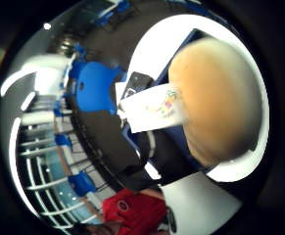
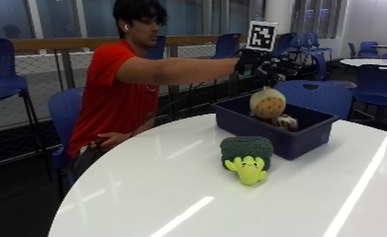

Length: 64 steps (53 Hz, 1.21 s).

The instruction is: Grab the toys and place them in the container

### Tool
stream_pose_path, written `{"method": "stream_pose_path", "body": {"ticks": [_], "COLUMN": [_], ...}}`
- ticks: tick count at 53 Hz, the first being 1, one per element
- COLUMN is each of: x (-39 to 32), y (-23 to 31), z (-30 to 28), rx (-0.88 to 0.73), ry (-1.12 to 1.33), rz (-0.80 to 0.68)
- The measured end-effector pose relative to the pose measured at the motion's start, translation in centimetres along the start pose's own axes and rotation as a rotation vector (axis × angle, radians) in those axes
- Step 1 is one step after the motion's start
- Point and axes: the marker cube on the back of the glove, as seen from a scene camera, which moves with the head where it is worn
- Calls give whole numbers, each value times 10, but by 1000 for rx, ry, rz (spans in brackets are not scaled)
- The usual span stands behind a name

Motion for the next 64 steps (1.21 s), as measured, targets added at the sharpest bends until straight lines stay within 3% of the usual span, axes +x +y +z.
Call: {"method": "stream_pose_path", "body": {"ticks": [3,10,38,64], "x": [9,44,190,231], "y": [7,14,52,39], "z": [1,4,54,104], "rx": [19,77,32,-18], "ry": [7,-50,-135,-141], "rz": [-81,84,339,432]}}
